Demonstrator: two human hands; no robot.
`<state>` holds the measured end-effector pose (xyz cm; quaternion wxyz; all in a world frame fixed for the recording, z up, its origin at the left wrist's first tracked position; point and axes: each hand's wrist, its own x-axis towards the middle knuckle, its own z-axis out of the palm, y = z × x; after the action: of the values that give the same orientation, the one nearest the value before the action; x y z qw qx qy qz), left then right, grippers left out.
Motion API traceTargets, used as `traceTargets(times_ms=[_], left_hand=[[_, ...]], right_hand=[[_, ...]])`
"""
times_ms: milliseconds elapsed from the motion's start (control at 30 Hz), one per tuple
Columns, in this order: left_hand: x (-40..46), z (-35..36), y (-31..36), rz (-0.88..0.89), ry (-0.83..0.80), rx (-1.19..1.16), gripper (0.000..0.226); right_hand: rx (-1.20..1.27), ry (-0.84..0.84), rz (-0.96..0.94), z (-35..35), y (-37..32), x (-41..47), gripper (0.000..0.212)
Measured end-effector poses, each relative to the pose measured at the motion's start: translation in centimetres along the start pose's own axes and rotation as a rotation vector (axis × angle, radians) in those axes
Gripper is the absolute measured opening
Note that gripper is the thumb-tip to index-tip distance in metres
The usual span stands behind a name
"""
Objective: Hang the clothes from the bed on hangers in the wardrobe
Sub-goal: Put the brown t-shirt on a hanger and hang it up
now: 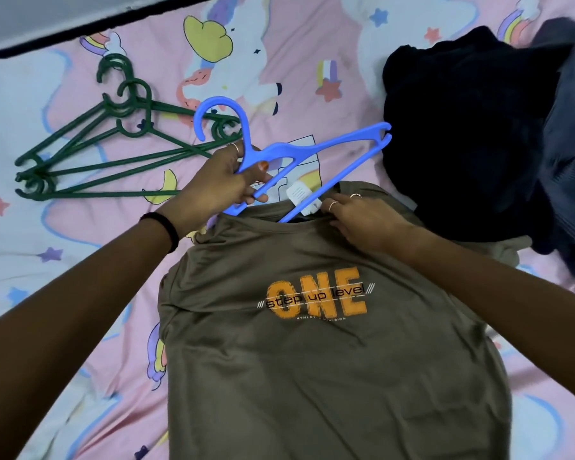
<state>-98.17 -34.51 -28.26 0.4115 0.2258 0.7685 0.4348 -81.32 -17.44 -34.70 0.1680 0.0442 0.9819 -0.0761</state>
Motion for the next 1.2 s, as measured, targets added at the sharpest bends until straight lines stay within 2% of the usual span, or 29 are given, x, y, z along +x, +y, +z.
traceTargets(times_ms=[133,267,367,433,567,700,800,933,1133,1200], left_hand=[[-0.4,-0.1,0.4,0.003,-0.063,0.094,0.005],[-0.6,-0.4,0.6,-0.010,-0.109,0.172,0.013],[-0.7,-0.6,0.6,0.002,-0.135,0.213,0.004],[-0.7,-0.7,0.7,0.005,-0.140,0.291,0.012],[-0.8,-1.4,0.7,-0.026,-0.214,0.412,0.013],[-1.1,-2.6,0.8,-0.041,-0.267,0.453,0.015],[-1.4,-3.0,0.6,-0.119,-0.301,0.460,0.026],[-1.9,-3.3,0.0,-0.226,-0.347,0.431,0.025],[-1.7,-3.5,-1.3,-0.246,-0.395,0.435,0.023],[-1.6,-3.5,-1.5,-0.207,-0.444,0.506,0.024]], right_hand=[[-0.122,-0.025,0.077,-0.8,0.9,-1.0,0.048],[-0.207,-0.029,0.120,-2.0,2.9,-2.2,0.043],[-0.122,-0.040,0.146,-2.8,4.8,-3.3,0.036],[-0.059,-0.043,0.143,-2.9,5.5,-3.8,0.030],[0.148,-0.063,0.158,-3.1,6.5,-4.2,0.025],[0.334,0.017,0.155,-3.5,7.0,-4.2,0.020],[0.360,0.104,0.138,-4.0,6.7,-4.3,0.018],[0.396,0.172,0.163,-4.4,6.9,-4.6,0.020],[0.401,0.092,0.172,-5.0,7.1,-4.4,0.023],[0.387,0.047,0.165,-5.5,7.3,-4.1,0.021]])
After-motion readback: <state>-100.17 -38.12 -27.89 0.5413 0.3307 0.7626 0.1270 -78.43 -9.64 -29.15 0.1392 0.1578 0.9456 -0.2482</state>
